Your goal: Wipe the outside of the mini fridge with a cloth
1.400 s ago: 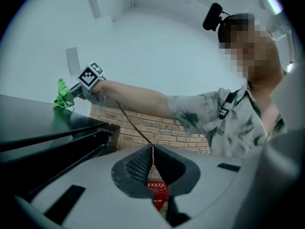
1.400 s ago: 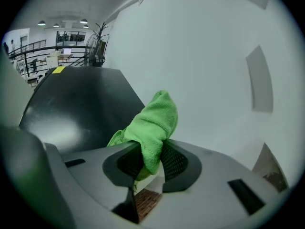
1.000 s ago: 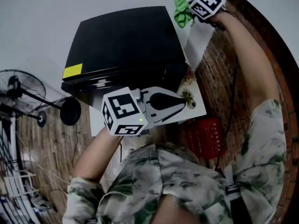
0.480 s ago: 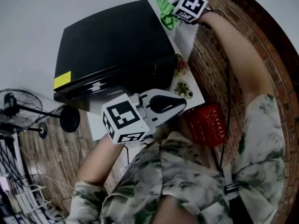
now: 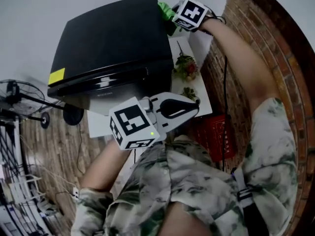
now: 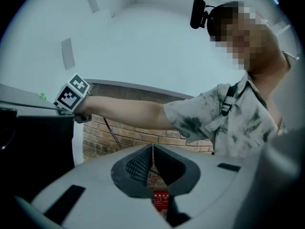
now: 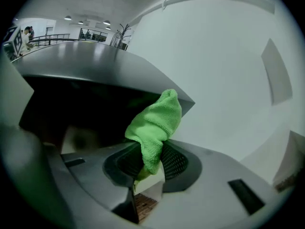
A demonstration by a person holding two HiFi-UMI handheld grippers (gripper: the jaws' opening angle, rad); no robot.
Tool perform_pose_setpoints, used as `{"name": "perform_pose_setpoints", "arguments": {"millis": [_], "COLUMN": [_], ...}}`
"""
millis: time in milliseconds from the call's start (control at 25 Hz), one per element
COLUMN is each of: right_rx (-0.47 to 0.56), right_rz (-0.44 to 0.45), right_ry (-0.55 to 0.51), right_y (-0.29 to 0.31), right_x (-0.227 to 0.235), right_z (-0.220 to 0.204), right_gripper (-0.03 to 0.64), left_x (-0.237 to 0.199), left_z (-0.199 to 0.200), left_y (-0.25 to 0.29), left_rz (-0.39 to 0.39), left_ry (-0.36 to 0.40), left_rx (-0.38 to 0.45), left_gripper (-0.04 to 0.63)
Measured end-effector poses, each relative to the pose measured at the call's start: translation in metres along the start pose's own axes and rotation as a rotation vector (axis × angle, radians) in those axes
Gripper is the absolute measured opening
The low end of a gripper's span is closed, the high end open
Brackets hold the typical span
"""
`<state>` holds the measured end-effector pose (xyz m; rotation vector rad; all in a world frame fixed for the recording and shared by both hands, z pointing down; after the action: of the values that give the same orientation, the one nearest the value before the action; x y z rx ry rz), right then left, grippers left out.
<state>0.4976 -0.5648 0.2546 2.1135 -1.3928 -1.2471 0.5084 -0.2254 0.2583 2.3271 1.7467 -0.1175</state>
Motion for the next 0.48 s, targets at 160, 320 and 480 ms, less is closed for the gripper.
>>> {"name": "perform_pose_setpoints", "arguments": {"millis": [160,320,480], "right_rx": [0.022,0.041,0.024], "right_rz": [0.031,0.063,0.088], "right_ry": [-0.027,-0.024,0.023], "right_y": [0.014,0.034,0.061], "right_x": [-0.012,-0.022,-0.034], "right_z": [-0.01,-0.025,-0.054], "right_gripper": [0.106,0.106,0.106], "left_x": [-0.005,-0.01,-0.014], "left_z": [-0.004,-0.007,-0.013], "left_y": [0.022,0.033,0.039], "left_rz": [0.043,0.082,0.118], "left_ry": [-0.025,-0.039,-0.049], "left_rx": [0.013,0.024,0.022], "left_gripper": [0.029,0.029,0.029]}}
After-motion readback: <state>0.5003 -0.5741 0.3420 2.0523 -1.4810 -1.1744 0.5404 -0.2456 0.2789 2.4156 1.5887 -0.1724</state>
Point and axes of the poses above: the fingertips, and each gripper's own axes: y forward along the fingers, x to its right, z out of its top, the point moved 8 cm from there along -y, backward along the fingers, and after that the axes turned 2 degrees about -z, right-handed, at the moved point
